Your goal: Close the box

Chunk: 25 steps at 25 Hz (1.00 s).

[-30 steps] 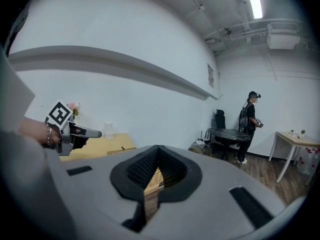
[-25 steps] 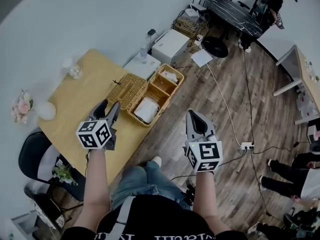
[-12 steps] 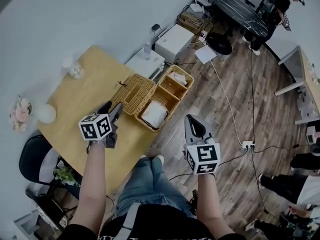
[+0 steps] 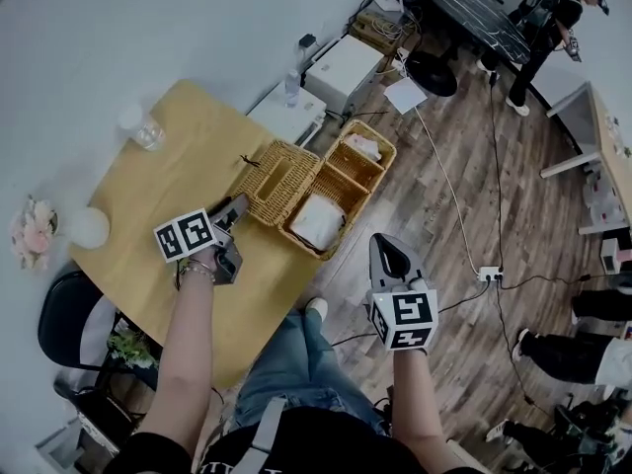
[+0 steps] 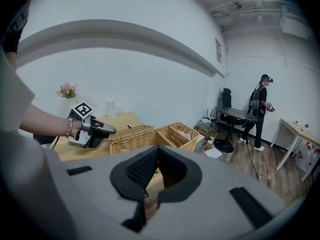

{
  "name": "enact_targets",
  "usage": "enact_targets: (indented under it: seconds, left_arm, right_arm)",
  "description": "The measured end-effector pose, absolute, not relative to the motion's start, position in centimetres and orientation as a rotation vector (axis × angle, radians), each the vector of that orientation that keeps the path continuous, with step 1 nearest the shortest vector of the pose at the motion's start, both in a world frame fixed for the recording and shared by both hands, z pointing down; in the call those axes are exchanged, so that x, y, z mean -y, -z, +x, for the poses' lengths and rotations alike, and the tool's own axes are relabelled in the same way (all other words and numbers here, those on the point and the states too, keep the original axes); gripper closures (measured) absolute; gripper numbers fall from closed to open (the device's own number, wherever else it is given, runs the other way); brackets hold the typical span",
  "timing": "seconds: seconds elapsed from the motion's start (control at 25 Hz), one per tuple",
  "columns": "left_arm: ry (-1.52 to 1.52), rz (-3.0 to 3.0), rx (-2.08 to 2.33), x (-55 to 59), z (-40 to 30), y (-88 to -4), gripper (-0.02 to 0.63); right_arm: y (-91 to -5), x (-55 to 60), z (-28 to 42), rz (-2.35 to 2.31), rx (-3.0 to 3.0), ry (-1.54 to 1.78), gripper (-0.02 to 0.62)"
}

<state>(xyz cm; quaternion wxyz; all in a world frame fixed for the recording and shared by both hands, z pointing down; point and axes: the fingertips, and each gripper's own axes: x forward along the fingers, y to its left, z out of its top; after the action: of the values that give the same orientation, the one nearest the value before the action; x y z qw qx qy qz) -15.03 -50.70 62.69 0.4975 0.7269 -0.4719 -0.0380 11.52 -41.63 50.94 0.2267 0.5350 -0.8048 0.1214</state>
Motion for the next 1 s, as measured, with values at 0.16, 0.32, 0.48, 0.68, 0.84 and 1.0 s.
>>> enact_targets:
  seconds: [0.16, 0.32, 0.48, 0.68, 0.84, 1.0]
  left_arm:
    - [0.226, 1.714, 1.017, 51.1, -14.3, -62.4, 0.389]
    - [0.284, 1.681, 0.998, 51.3, -14.3, -62.1, 0.442]
    - [0.276, 1.745, 1.053, 51.3, -14.7, -60.7, 0.458]
    - [0.275, 1.836, 1.112, 51.3, -14.9, -58.0, 0.486]
    - [0.238, 1.902, 1.159, 51.0, -15.0, -56.5, 0.495]
    - [0.208, 1.973, 1.218, 50.6, -14.9, -54.9, 0.503]
  right_arm:
    - [-51.3, 41.1, 11.8, 1.508, 2.19, -0.371, 0.583]
    - [-50.9, 40.8, 11.8, 1.535, 2.183, -0.386, 0.583]
    - [-50.0, 40.7, 11.2, 1.532, 2.192, -0.367, 0.583]
    - [-48.7, 40.4, 10.6, 1.521, 2.207, -0.34, 0.583]
    - [-47.7, 40.6, 10.3, 1.535, 2.22, -0.329, 0.583]
    - [-46.9, 40.4, 10.4, 1.547, 2.218, -0.307, 0.583]
